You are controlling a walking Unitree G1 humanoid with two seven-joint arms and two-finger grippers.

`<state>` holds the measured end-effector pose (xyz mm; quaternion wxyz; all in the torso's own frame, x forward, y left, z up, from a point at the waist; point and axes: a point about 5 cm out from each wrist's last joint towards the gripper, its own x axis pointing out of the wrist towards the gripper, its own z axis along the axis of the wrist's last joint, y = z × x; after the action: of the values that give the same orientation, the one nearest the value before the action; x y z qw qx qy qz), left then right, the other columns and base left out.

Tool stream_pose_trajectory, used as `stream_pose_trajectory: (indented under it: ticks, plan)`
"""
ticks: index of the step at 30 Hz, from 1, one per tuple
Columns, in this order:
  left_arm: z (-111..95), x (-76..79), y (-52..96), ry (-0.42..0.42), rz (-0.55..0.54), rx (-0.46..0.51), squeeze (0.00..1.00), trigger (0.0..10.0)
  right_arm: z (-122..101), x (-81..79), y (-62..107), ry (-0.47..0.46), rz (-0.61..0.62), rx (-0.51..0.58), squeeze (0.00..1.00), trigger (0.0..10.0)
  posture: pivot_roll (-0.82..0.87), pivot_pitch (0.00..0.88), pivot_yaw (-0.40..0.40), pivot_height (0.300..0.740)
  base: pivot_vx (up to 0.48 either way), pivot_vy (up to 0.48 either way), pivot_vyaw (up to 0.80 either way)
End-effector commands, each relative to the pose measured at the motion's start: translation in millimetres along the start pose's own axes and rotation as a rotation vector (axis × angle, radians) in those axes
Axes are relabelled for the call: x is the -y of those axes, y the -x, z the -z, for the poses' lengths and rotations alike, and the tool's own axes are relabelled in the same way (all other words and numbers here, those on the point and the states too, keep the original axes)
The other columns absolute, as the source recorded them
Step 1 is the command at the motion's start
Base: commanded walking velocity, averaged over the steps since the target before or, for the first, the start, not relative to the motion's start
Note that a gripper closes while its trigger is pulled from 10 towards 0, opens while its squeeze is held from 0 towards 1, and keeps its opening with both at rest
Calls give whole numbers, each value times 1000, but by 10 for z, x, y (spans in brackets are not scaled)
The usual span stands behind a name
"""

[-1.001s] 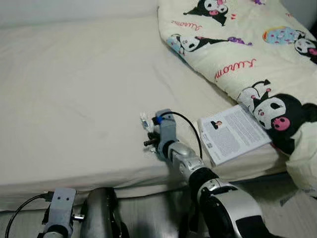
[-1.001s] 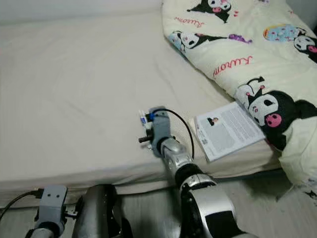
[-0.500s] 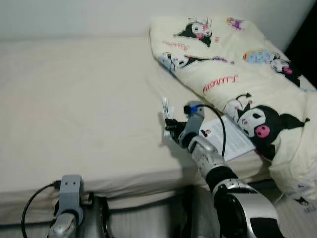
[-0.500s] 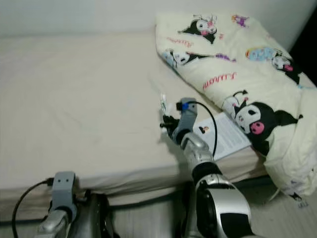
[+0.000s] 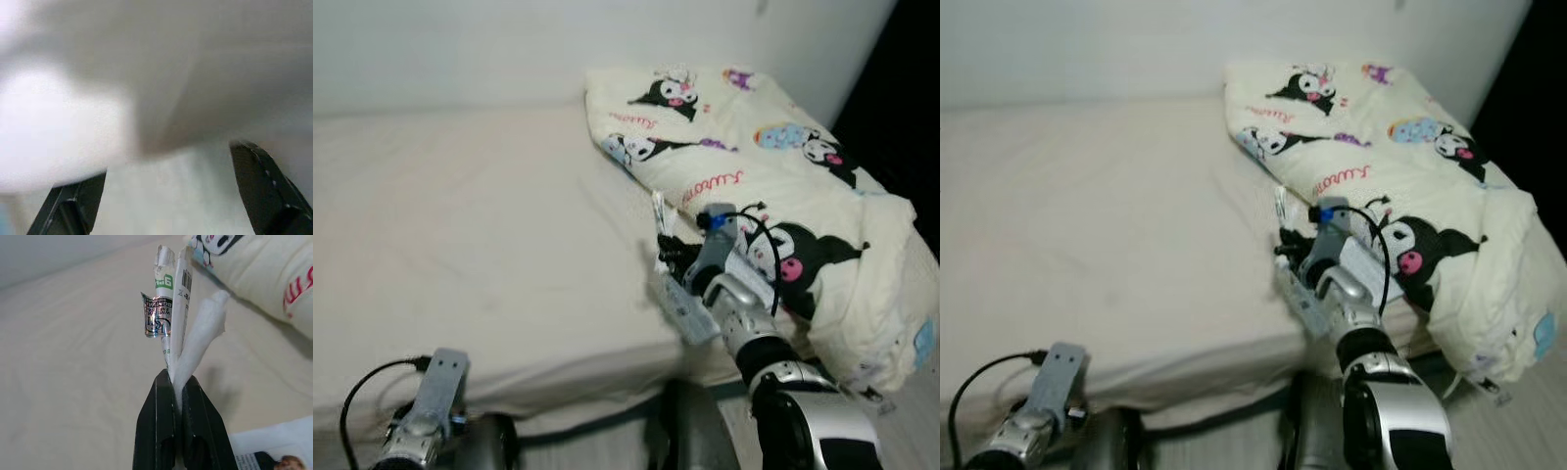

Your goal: Clean up the room

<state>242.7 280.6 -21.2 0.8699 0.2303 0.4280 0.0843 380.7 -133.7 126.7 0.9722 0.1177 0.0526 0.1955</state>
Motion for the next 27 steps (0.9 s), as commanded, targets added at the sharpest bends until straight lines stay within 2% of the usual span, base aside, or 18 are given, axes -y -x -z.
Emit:
stream_pose_trajectory:
  ticks: [1,2,3,4,5,8,11,13,14,15,16,18,19,21,23,25,26,27]
  plan:
    - [-227,-249,2,-117,-53,71,0,10000,44,4,16,-12,-1,-6,0,0,-76,0,-12,595,-480,0,0]
    - [-227,-249,2,-117,-53,71,0,10000,44,4,16,-12,-1,-6,0,0,-76,0,-12,595,-480,0,0]
    - [-205,-238,0,-191,-3,48,0,10000,32,10,17,-13,-3,-4,0,0,-73,0,-15,600,-296,0,0]
    - [-195,-272,19,-363,106,33,0,10000,18,8,12,-13,-6,-2,0,0,-66,0,-20,605,0,0,0]
    - [-195,-272,19,-363,106,33,0,10000,18,8,12,-13,-6,-2,0,0,-66,0,-20,605,0,0,0]
    - [-184,-409,187,-722,387,-32,0,10000,-12,-27,-11,-8,-25,7,0,0,-64,0,-21,625,0,0,0]
    - [-235,-435,281,-772,455,-12,0,10000,-18,-36,-17,-9,-28,10,0,0,-61,0,-16,635,0,0,0]
    - [-356,-419,379,-794,512,71,0,10000,-21,-38,-18,-10,-28,12,0,0,-62,0,-14,640,0,0,0]
    - [-611,-341,558,-798,599,235,0,10000,-21,-38,-19,-11,-26,13,0,0,-58,0,-14,650,0,0,0]
    - [-611,-341,558,-798,599,235,0,10000,-21,-38,-19,-11,-26,13,0,0,-58,0,-14,650,0,0,0]
    - [-759,-288,630,-788,619,340,0,10000,-17,-37,-17,-11,-26,13,0,0,-58,0,-14,655,0,0,0]
    - [-1280,-153,786,-584,592,676,0,10000,-8,-32,-12,-15,-23,14,0,0,-52,0,-16,665,0,0,0]
    - [-1280,-153,786,-584,592,676,0,10000,-8,-32,-12,-15,-23,14,0,0,-52,0,-16,665,0,0,0]
    - [-1575,-119,894,-459,540,858,0,10000,-4,-29,-9,-17,-22,14,0,0,-47,0,-15,675,0,0,0]
    - [-1640,-111,908,-395,518,890,0,10000,-2,-26,-7,-17,-21,14,0,0,-47,0,-15,680,0,0,0]
    - [-1706,-80,852,-202,452,934,0,10000,10,-20,-2,-16,-17,12,0,0,-47,0,-16,690,0,0,0]
    - [-1706,-80,852,-202,452,934,0,10000,10,-20,-2,-16,-17,12,0,0,-47,0,-16,690,0,0,0]
    - [-1709,-84,793,-47,405,942,0,10000,32,-8,7,-9,-8,2,0,0,-42,0,-18,695,0,0,0]
